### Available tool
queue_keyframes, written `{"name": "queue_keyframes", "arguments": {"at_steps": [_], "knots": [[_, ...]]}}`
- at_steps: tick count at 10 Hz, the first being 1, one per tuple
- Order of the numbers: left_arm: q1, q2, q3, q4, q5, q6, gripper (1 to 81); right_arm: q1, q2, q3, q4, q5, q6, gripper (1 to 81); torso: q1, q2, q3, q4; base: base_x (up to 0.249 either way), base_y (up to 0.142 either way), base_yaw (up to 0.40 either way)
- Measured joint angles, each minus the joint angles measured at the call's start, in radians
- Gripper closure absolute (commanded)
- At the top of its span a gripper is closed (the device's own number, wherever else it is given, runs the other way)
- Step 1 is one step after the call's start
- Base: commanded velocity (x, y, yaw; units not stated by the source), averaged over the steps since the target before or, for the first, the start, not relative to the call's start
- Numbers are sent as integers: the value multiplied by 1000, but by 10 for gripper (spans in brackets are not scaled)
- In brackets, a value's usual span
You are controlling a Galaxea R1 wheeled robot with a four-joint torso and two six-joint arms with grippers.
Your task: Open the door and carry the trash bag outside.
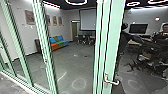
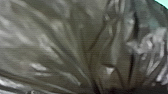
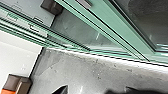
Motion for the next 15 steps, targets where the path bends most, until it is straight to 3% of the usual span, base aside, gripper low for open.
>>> {"name": "queue_keyframes", "arguments": {"at_steps": [3, 5, 7, 8, 9, 11, 15], "knots": [[-2, 0, 0, 0, 0, 0, 811, 148, -10, 4, 129, -81, 29, 10, 0, 0, 0, 0, 0, 0, 0], [-2, 0, 0, 0, 0, 0, 811, 210, -10, 4, 177, -113, 130, 10, 1, 0, 0, 0, 0, 0, 0], [-2, 0, 0, 0, 0, 0, 811, 264, -8, -2, 191, -135, 252, 10, 1, 0, 0, 0, 0, 0, 0], [-2, 1, 0, 0, 0, 0, 811, 291, 4, -18, 194, -144, 360, 10, 1, 0, 0, 0, 0, 0, 0], [-3, 4, 0, 0, 0, 0, 811, 311, 30, -36, 195, -150, 422, 10, 1, 0, 0, 0, 0, 0, 0], [-5, 9, 0, 0, -1, -1, 811, 350, 65, -71, 198, -173, 496, 10, 1, 0, -1, 0, 0, 0, 0], [-4, 7, 0, -2, -3, -5, 811, 413, 170, -251, 196, -245, 618, 10, 1, 1, -1, 0, 0, 0, 0]]}}
